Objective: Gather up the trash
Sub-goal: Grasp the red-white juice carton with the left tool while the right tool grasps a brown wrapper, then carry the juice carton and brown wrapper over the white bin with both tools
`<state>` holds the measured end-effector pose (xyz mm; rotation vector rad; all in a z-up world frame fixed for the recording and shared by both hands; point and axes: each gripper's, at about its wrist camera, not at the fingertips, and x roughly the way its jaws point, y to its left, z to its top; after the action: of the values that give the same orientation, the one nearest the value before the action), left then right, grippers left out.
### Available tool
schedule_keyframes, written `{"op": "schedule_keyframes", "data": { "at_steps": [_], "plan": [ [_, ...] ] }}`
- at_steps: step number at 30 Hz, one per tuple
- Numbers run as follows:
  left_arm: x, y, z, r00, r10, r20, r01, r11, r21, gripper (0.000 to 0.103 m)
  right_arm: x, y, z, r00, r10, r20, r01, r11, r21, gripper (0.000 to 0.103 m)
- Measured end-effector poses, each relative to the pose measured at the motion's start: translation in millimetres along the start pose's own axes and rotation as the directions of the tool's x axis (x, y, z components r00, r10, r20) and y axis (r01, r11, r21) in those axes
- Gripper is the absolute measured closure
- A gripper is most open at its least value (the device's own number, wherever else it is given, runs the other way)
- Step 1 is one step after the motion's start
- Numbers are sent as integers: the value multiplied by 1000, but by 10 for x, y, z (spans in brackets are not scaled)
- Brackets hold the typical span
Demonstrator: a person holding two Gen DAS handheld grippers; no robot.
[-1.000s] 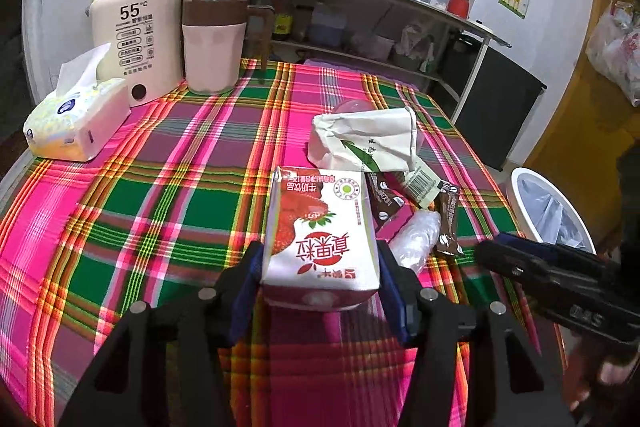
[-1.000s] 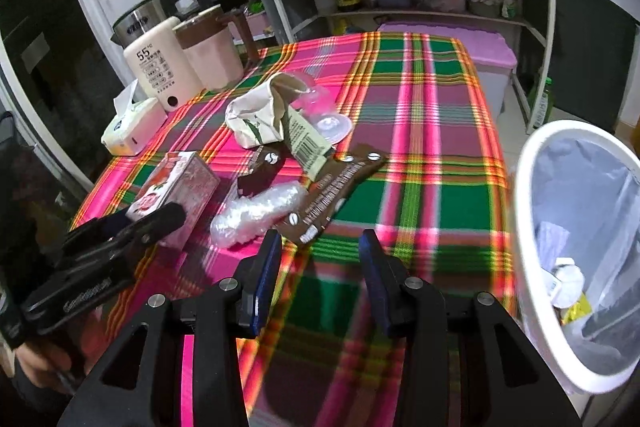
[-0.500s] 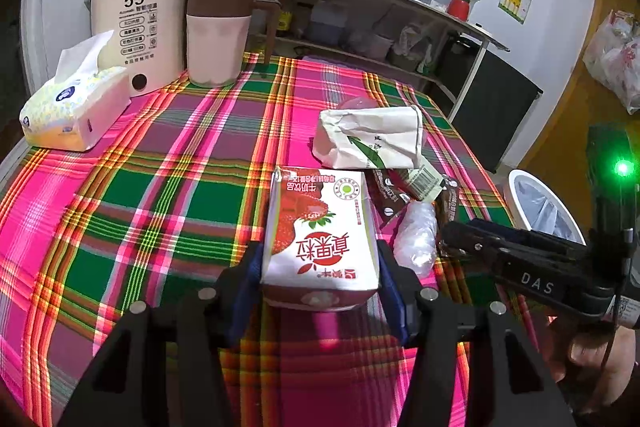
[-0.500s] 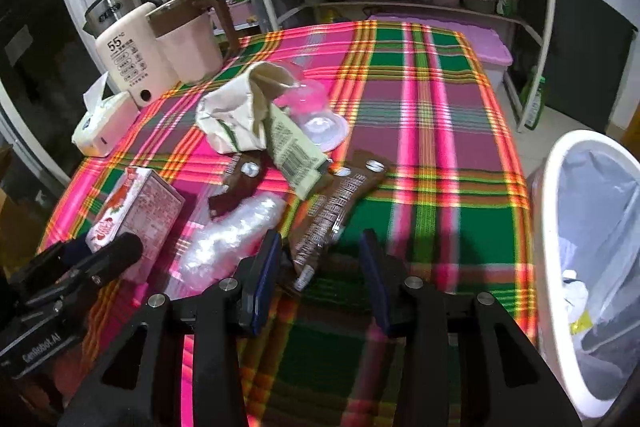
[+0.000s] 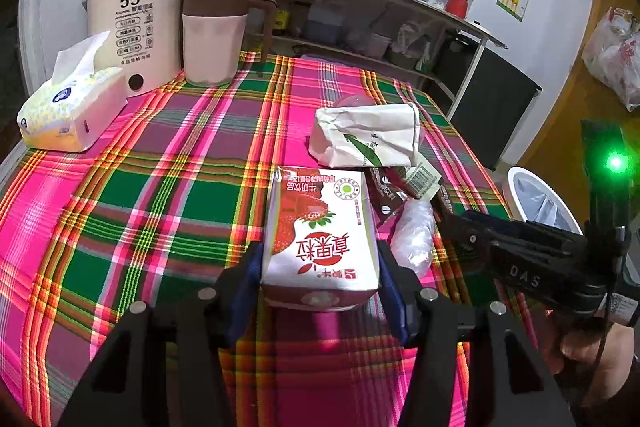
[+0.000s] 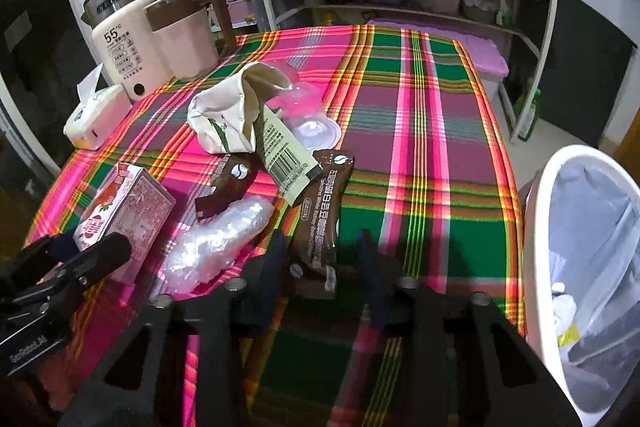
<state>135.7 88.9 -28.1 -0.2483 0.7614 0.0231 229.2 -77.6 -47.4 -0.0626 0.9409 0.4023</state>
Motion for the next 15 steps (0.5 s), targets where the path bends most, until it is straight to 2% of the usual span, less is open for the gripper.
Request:
{"op": "schedule_keyframes", "data": {
  "at_steps": [8, 15],
  "plan": [
    [-26, -32, 6, 1000, -3, 11, 3, 1000, 17, 47, -87, -25, -60, 1000, 16, 11, -16, 1000, -7, 81],
    [-147, -119, -30, 1000, -15, 26, 14, 999, 34, 47, -367, -75, -193, 998, 47, 47, -47, 999, 5, 81]
  ]
}}
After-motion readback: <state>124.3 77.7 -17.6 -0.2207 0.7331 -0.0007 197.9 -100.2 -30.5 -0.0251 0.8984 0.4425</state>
